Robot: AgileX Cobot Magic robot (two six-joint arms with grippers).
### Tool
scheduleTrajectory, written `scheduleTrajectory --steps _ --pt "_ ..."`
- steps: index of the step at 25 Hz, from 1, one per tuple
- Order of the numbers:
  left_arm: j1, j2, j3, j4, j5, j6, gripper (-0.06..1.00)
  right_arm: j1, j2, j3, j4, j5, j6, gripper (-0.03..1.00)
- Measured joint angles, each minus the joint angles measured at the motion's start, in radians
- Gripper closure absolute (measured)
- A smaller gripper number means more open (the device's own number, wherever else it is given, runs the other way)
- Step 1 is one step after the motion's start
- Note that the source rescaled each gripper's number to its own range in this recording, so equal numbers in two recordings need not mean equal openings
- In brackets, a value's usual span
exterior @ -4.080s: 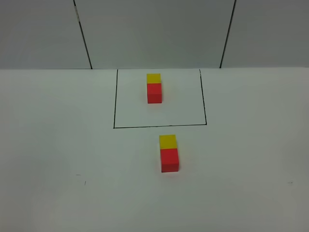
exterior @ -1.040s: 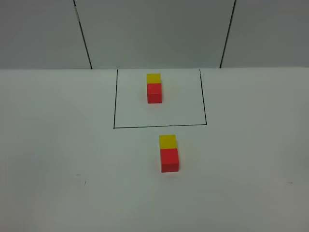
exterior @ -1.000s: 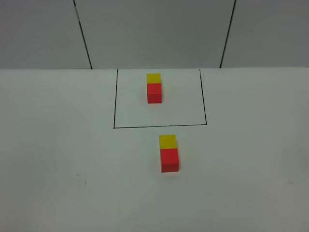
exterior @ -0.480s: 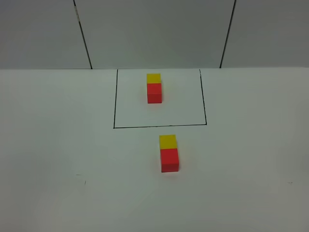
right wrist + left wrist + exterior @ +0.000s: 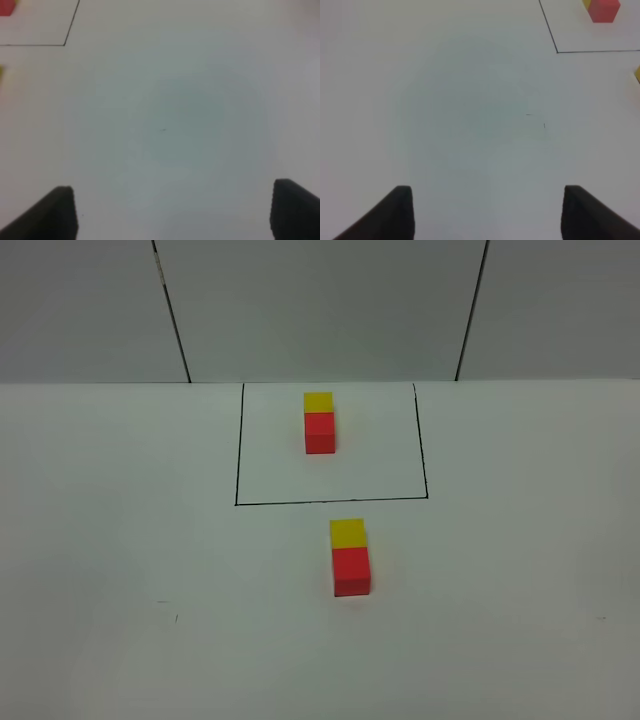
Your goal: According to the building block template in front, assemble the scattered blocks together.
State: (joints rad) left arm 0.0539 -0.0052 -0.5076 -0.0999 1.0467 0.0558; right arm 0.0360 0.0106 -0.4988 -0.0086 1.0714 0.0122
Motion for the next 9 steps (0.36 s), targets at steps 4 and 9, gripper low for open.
scheduleTrajectory --steps 4,9 --pt "0.0 0.0 0.0 0.0 0.0 0.0 0.54 0.0 0.0 0.0 0.0 0.0 -0.001 0.35" --pt "0.0 0.0 0.0 0.0 0.0 0.0 0.54 0.0 0.0 0.0 0.0 0.0 -0.001 0.35"
